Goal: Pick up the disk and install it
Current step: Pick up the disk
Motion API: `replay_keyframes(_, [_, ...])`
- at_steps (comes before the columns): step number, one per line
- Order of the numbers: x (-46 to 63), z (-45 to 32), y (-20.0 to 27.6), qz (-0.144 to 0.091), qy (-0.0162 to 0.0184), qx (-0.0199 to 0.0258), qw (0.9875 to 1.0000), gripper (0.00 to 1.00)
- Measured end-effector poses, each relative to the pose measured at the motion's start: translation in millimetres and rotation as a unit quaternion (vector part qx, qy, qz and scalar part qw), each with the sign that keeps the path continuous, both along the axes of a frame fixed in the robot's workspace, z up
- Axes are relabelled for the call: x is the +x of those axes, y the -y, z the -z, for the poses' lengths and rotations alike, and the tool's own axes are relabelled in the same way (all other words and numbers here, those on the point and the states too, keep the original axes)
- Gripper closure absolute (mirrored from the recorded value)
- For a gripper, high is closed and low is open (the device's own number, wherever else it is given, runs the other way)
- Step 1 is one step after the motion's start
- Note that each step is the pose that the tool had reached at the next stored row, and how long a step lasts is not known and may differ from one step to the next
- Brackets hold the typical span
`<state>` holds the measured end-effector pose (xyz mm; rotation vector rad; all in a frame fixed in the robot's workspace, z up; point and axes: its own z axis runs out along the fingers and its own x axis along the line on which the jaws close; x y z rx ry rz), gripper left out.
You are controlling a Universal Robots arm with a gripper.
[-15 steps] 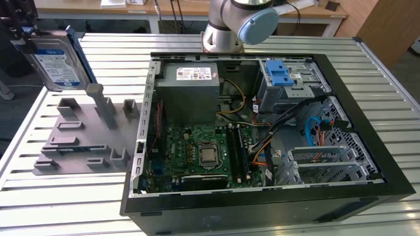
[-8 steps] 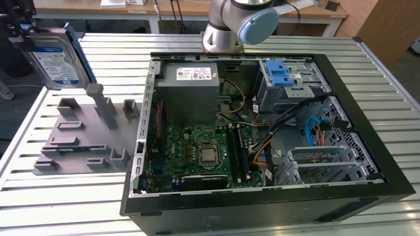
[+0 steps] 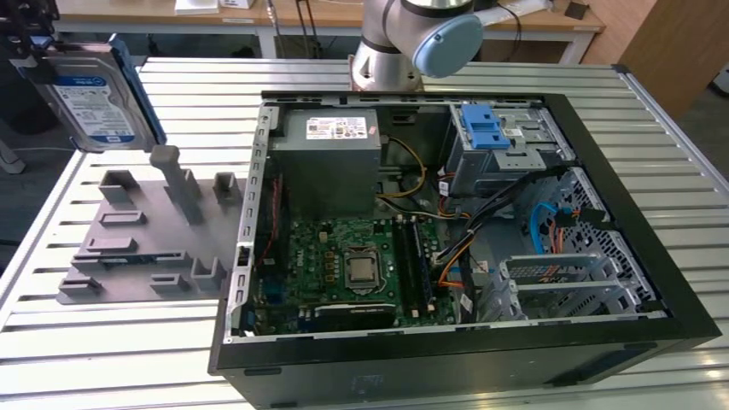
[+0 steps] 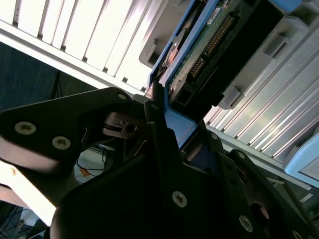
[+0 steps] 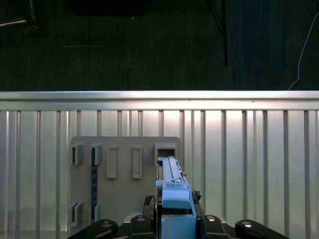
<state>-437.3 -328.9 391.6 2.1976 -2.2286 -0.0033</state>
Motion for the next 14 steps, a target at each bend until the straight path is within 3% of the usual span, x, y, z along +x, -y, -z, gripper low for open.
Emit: replay_keyframes(14, [0.0,-10.6,0.0,0.000,0.0000,0.0000,1.0000,0.64])
